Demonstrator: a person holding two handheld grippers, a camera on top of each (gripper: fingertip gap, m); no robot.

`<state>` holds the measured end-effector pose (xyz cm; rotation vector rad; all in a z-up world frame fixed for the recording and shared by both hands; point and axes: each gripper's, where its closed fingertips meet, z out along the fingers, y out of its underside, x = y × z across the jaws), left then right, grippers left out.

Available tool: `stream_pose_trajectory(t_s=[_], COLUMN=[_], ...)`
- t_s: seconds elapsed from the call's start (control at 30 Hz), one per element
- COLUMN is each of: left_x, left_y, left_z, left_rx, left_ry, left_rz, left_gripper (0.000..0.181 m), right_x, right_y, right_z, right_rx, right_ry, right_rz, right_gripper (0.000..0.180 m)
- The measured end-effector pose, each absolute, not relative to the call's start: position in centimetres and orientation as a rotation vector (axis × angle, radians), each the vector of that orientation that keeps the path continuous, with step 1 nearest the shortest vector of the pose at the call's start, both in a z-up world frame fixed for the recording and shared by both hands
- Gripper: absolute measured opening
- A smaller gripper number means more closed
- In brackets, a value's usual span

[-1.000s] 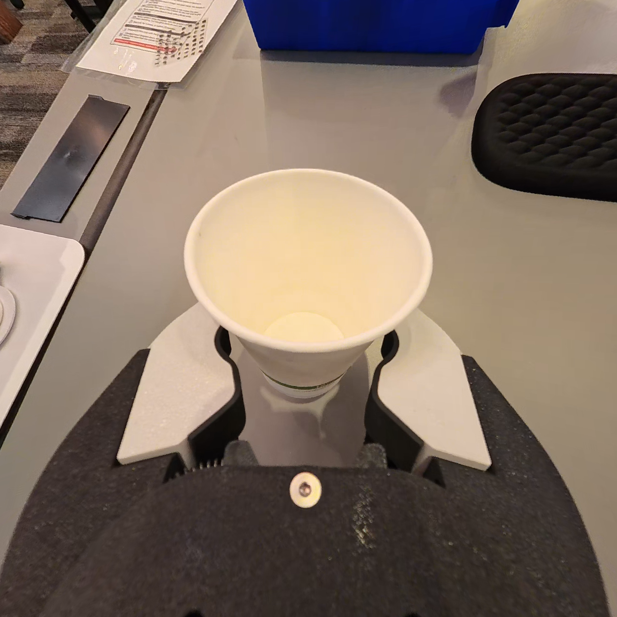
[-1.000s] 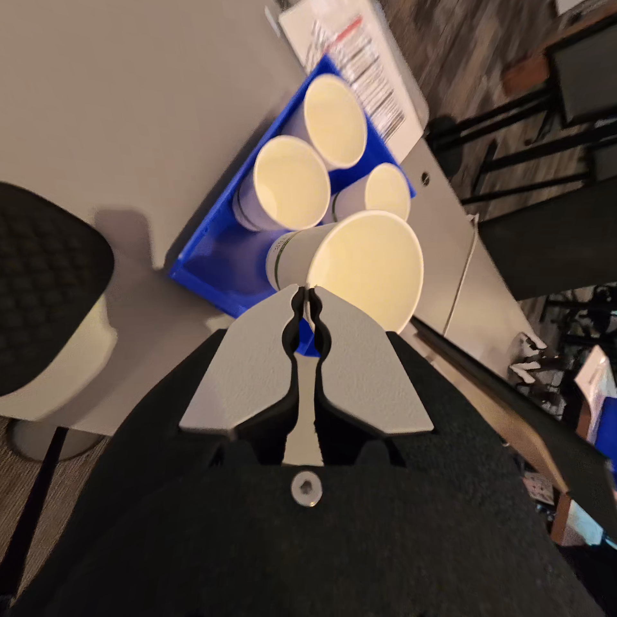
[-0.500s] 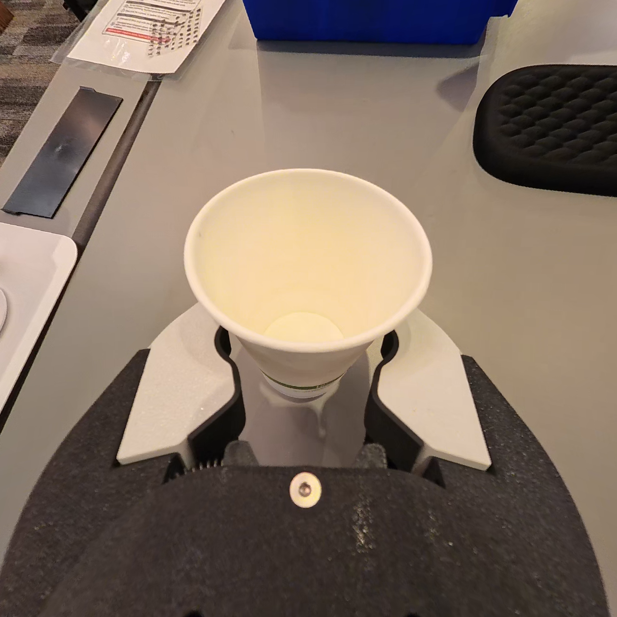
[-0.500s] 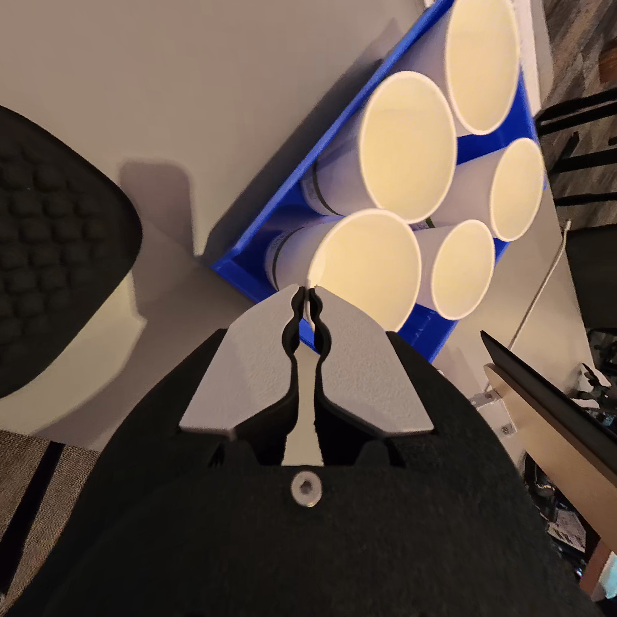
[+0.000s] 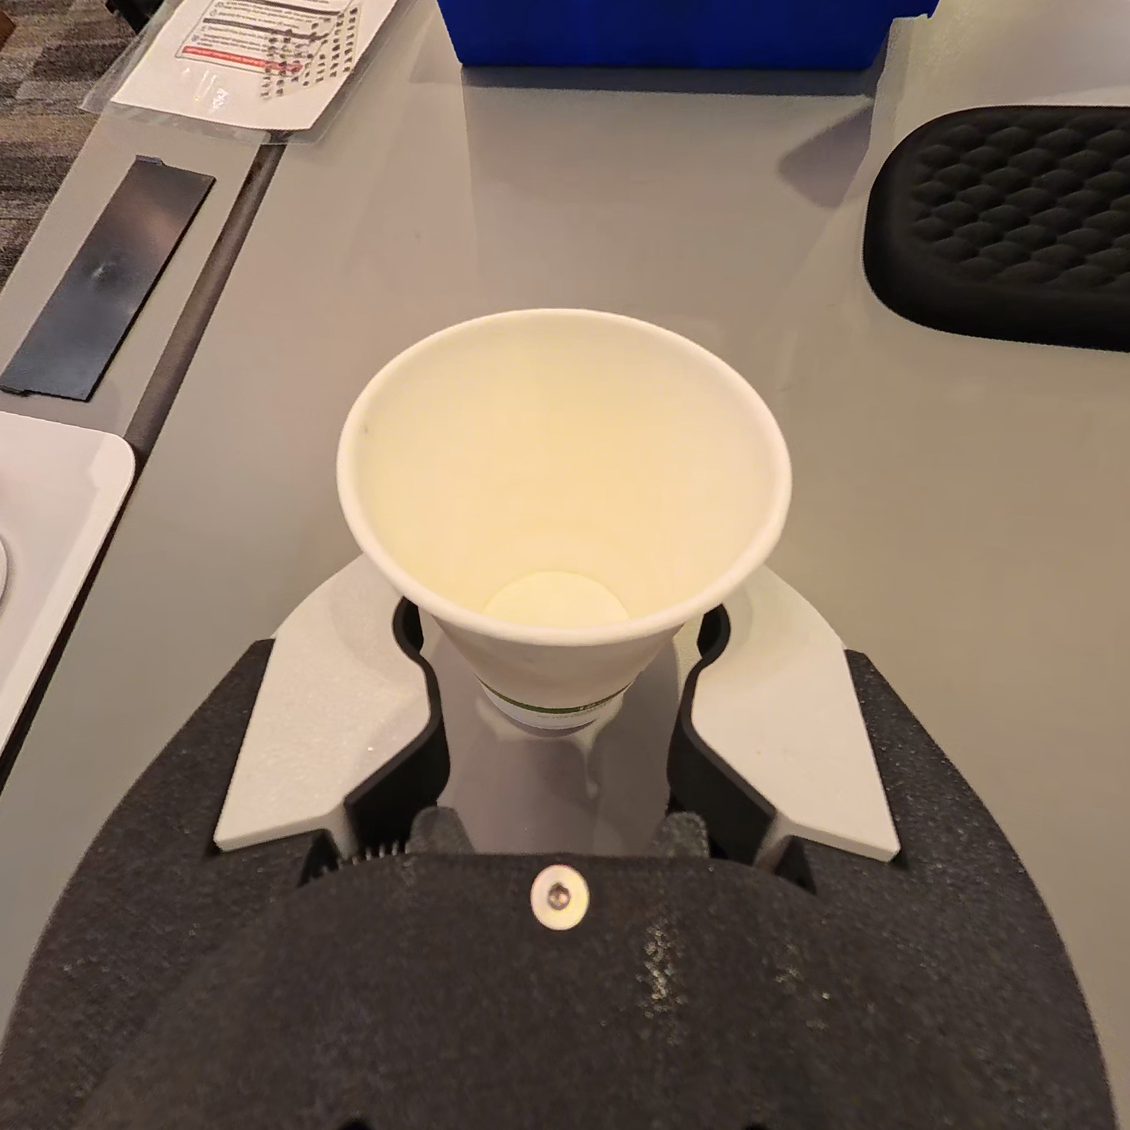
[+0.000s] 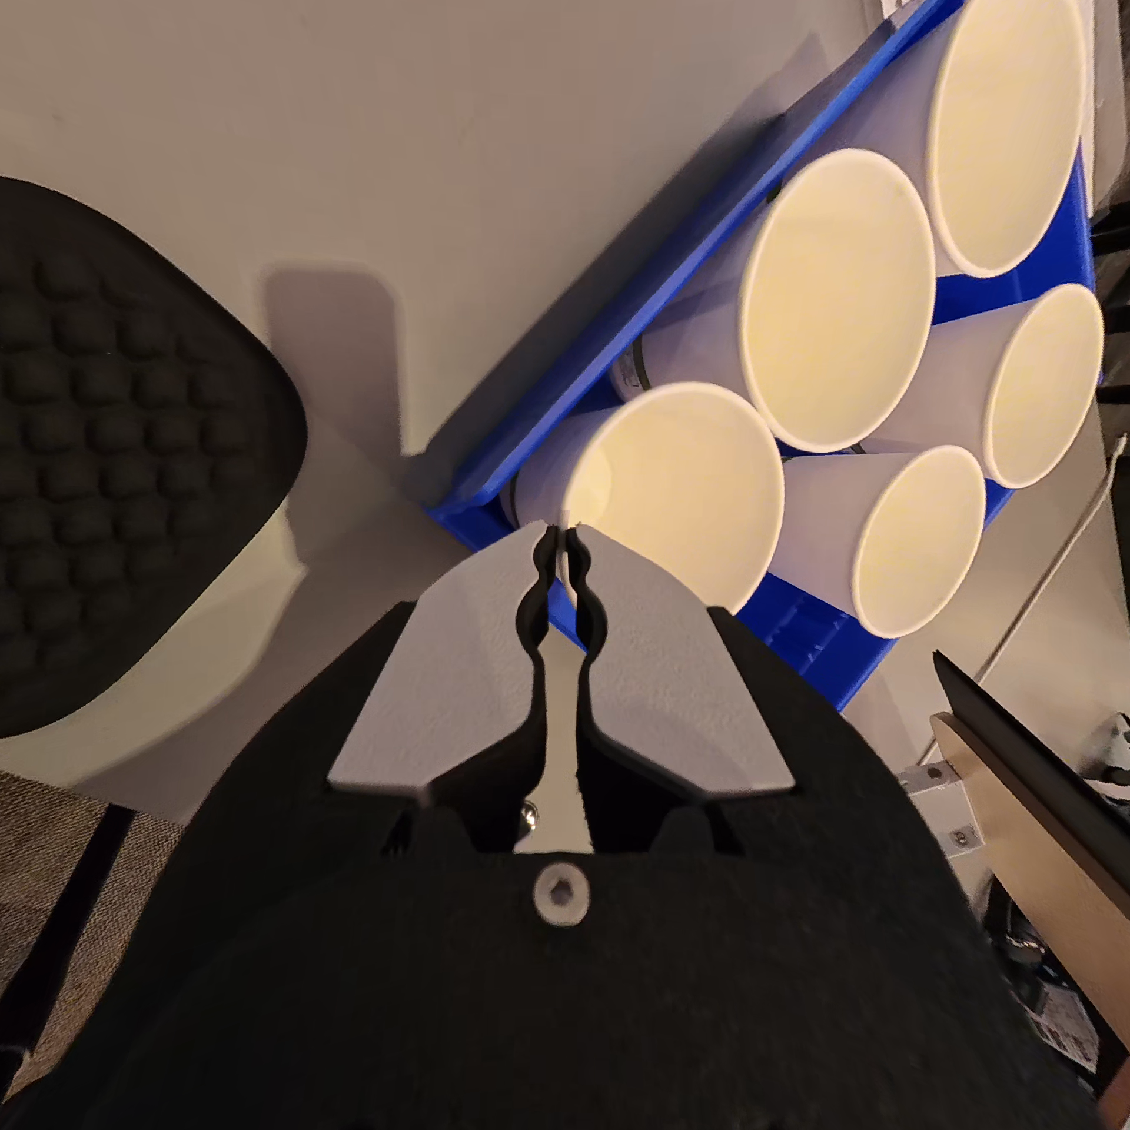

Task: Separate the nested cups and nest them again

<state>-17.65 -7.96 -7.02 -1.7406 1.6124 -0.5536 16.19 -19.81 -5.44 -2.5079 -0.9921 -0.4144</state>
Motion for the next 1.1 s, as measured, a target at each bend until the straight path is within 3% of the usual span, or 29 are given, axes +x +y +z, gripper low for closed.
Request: stream_pose_trajectory(t_s=[0.2,0.37,0.63,0.83,0.93,1.1], left_x=[-17.5,-17.3,-17.2,-17.1,-17.0,-16.7], left_y=[-8.1,-8.4,-9.0,-9.3,-9.8,-10.4], left_z=[-6.8,-6.9,-6.1,-5.6,-5.7,-5.7], left_rx=[-1.733,-1.727,-1.698,-1.683,-1.669,-1.665], left_ry=[1.610,1.622,1.623,1.622,1.649,1.662], left_rz=[-0.563,-0.561,-0.575,-0.593,-0.600,-0.644], left_gripper=[0.089,0.089,0.089,0.089,0.089,0.091], right_x=[13.6,0.4,-14.7,-17.5,-17.8,-17.7], right_y=[-18.6,-17.3,-16.1,-14.3,-13.9,-14.3], right_z=[-1.8,1.5,1.0,-1.6,-2.2,-2.2], right_rx=[-2.379,-2.088,-1.759,-1.754,-1.748,-1.769], right_ry=[-0.995,-1.295,-1.649,-1.715,-1.721,-1.713], right_rz=[-0.419,-0.193,-0.027,0.013,0.014,0.065], right_gripper=[0.021,0.021,0.020,0.020,0.003,0.002])
